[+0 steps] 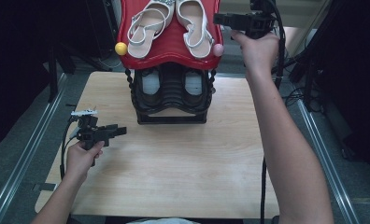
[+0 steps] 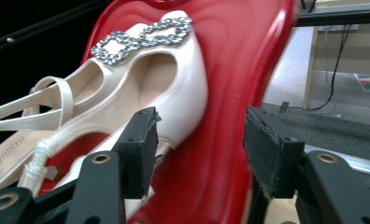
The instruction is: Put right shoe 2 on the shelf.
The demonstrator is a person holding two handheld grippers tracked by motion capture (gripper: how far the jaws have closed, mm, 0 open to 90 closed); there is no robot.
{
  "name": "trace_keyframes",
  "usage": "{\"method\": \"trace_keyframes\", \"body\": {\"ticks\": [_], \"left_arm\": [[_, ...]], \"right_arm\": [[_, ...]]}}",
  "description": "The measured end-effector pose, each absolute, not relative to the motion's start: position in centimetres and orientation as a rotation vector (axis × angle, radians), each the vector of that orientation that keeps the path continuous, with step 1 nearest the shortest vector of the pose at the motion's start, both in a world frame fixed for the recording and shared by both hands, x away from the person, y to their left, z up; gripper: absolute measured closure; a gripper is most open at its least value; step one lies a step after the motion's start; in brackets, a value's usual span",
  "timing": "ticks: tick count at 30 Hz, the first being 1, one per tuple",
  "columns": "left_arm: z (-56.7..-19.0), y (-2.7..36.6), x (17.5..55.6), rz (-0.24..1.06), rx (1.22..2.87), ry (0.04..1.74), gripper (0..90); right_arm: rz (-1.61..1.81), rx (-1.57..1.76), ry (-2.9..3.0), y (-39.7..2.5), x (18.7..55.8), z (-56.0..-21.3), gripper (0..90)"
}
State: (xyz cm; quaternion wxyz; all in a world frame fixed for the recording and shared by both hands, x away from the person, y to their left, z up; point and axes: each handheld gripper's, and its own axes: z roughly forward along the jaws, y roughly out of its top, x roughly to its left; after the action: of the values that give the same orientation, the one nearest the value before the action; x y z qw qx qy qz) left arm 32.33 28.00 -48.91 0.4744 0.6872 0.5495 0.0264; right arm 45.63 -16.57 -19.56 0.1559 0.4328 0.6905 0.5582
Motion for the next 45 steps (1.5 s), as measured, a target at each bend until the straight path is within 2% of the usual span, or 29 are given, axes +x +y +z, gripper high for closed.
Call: {"method": "trace_keyframes", "body": {"ticks": [14,26,45], "left_arm": [[-48.8,28.2,32.2,0.061,1.687,1.334,40.8],[-48.8,28.2,32.2,0.069,1.686,1.334,40.8],[-48.7,28.2,32.0,0.086,1.707,1.308,40.3]], "right_arm": [[1.571,1.298,1.951,-20.1,44.6,-22.7,44.1],[1.532,1.351,1.968,-22.6,43.9,-27.0,45.6],[1.529,1.412,2.006,-24.0,41.8,-34.8,46.1]]}}
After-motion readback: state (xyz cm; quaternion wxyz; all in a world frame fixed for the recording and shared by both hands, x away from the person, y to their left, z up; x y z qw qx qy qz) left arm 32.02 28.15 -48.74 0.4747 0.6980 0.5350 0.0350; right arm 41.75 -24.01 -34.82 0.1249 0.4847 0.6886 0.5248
